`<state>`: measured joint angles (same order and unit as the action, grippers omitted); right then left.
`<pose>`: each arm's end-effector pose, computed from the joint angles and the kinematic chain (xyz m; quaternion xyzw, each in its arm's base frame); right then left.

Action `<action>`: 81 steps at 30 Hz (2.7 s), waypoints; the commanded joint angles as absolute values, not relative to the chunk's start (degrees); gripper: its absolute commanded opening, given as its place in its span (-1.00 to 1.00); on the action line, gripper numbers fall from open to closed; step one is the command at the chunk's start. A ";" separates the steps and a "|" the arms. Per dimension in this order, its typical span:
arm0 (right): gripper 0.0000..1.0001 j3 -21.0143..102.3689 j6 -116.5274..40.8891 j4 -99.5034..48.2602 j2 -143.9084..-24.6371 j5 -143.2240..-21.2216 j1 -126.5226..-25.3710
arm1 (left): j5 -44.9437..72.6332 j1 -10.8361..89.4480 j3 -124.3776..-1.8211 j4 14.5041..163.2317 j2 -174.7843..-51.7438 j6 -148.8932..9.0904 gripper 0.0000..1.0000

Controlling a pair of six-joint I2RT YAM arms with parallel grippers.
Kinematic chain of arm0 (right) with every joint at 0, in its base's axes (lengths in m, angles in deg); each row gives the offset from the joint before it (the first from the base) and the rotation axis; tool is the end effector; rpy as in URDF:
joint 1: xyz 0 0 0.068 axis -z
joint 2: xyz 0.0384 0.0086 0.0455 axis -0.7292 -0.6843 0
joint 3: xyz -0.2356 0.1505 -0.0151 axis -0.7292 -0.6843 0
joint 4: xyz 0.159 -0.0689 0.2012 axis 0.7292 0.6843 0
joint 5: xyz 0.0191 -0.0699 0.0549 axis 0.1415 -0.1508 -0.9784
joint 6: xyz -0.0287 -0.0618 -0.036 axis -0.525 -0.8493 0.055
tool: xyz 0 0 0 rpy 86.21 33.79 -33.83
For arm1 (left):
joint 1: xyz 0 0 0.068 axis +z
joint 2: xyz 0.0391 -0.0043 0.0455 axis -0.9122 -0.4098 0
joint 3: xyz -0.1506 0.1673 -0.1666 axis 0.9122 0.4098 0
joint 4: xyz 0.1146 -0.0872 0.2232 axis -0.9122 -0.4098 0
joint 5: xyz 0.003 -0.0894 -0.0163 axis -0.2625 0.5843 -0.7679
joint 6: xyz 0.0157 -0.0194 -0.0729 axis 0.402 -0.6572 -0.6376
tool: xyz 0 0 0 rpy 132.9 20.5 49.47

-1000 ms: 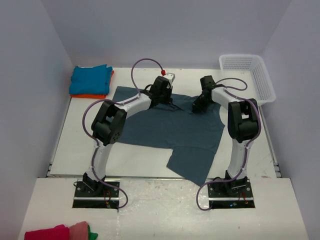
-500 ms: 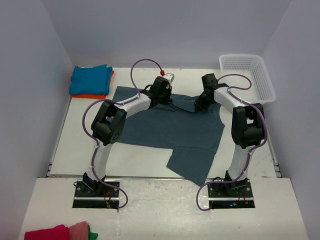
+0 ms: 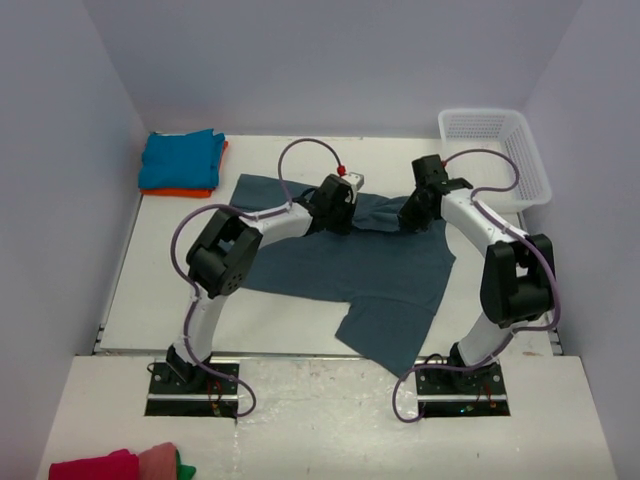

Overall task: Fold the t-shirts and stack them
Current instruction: Fold the flattened tshirt in 1/3 of the way

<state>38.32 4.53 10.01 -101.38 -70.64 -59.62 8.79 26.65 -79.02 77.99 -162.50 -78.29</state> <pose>0.3690 0.0792 0.2094 0.3102 0.9169 0.0997 0.2307 0.3919 -0.3239 0.1373 0.1646 0.9099 -0.2100 0.3177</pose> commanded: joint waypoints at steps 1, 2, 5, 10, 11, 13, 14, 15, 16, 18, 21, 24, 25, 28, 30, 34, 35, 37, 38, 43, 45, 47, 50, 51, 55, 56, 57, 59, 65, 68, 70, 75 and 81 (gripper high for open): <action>-1.00 35.63 3.00 10.61 -96.46 -68.25 -59.65 | 9.80 23.62 -76.98 76.66 -156.79 -77.83 -1.00; -1.00 35.18 3.00 10.52 -95.83 -68.34 -59.56 | 9.72 23.27 -76.71 76.66 -156.25 -77.75 -1.00; -1.00 33.43 2.83 10.78 -93.90 -68.34 -59.65 | 9.98 22.39 -76.10 76.40 -154.84 -77.75 -1.00; -1.00 30.88 2.47 11.14 -90.83 -68.25 -59.48 | 8.75 21.33 -74.87 74.90 -153.00 -77.31 -1.00; -1.00 30.61 2.39 11.22 -90.47 -68.34 -59.39 | 8.49 21.25 -74.60 74.64 -152.65 -77.31 -1.00; -1.00 30.08 2.12 11.75 -89.50 -68.34 -59.21 | 7.17 21.24 -73.90 73.94 -151.77 -77.04 -1.00; -1.00 29.82 1.95 12.01 -89.24 -68.52 -59.04 | 6.99 21.24 -73.72 73.76 -151.50 -76.87 -1.00; -1.00 29.47 1.69 12.36 -88.89 -68.95 -58.95 | 6.47 21.24 -73.46 73.50 -151.07 -76.61 -1.00; -1.00 29.47 1.60 12.80 -88.80 -68.96 -58.86 | 6.11 21.24 -72.94 72.80 -150.89 -76.52 -1.00; -1.00 28.94 1.07 13.42 -88.36 -68.78 -58.95 | 5.85 21.24 -72.58 72.26 -150.36 -76.25 -1.00; -1.00 28.15 -0.07 14.21 -88.27 -69.22 -58.86 | 4.37 21.24 -70.74 72.00 -149.57 -76.08 -1.00; -1.00 27.45 -1.30 14.83 -88.27 -70.27 -58.86 | 4.00 21.24 -69.95 71.65 -149.22 -75.81 -1.00; -1.00 27.27 -1.65 14.83 -88.18 -70.80 -58.86 | 4.18 21.24 -69.68 71.39 -149.13 -75.81 -1.00; -1.00 26.66 -2.88 15.27 -88.18 -71.06 -58.86 | 4.27 21.24 -69.15 71.38 -148.95 -75.72 -1.00; -1.00 26.30 -3.24 15.27 -88.36 -71.50 -58.86 | 4.09 21.24 -69.24 71.38 -149.13 -75.64 -1.00; -1.00 25.16 -3.50 14.30 -89.24 -72.29 -58.86 | 5.14 21.24 -69.85 71.56 -149.83 -75.46 -1.00; -1.00 25.07 -3.59 14.04 -89.67 -72.47 -58.95 | 5.58 21.24 -70.29 71.56 -150.27 -75.20 -1.00; -0.99 24.02 -3.59 13.51 -89.68 -73.53 -58.95 | 7.42 21.16 -70.65 71.65 -150.79 -74.67 -1.00; -0.98 23.50 -3.50 12.81 -89.15 -73.61 -59.04 | 8.21 21.24 -70.82 71.73 -151.15 -74.41 -1.00; -0.44 20.85 -4.63 9.99 -83.36 -71.78 -59.39 | 8.23 21.16 -69.86 73.49 -149.49 -72.30 -0.64; -0.20 22.51 -5.78 10.96 -82.21 -70.11 -59.39 | 6.91 21.07 -67.50 75.85 -147.64 -72.30 -0.13; 0.03 26.20 -7.28 13.49 -82.03 -66.44 -59.30 | 4.11 21.16 -65.65 76.83 -144.58 -73.08 0.11; 0.51 30.95 -9.12 15.26 -81.85 -63.61 -59.30 | 0.23 21.16 -63.97 78.59 -140.26 -73.70 0.20; 0.57 32.09 -10.34 15.18 -82.55 -63.33 -59.30 | -0.91 21.16 -64.05 78.50 -139.47 -73.70 0.22; 0.60 38.76 -12.02 15.27 -86.59 -63.86 -58.34 | -8.83 23.95 -66.33 77.80 -138.49 -73.27 0.35; 0.60 40.26 -12.46 15.96 -89.99 -64.29 -58.16 | -7.26 25.54 -69.91 76.76 -140.93 -73.44 0.35; 0.60 41.76 -12.99 16.41 -91.94 -64.73 -57.98 | -5.77 26.94 -71.68 74.92 -142.61 -73.53 0.32; 0.60 47.03 -14.66 18.50 -97.99 -64.83 -57.54 | -0.95 31.25 -76.16 74.28 -147.34 -73.44 0.17; 0.43 59.96 -18.09 24.84 -111.89 -69.48 -54.38 | 5.13 38.90 -88.04 68.13 -160.37 -72.21 -0.80; 0.11 61.81 -19.14 25.37 -113.93 -70.28 -53.15 | 7.07 42.15 -87.79 68.48 -161.69 -73.26 -1.00; -0.09 62.42 -19.76 25.55 -115.16 -70.36 -52.53 | 7.60 44.00 -87.44 68.66 -161.87 -73.26 -1.00; 0.14 62.51 -20.11 26.08 -115.78 -69.31 -51.04 | 8.66 46.64 -86.64 68.83 -162.22 -73.96 -1.00; 0.19 63.66 -20.38 26.43 -115.78 -68.52 -50.25 | 10.15 50.25 -86.56 68.31 -164.42 -74.67 -1.00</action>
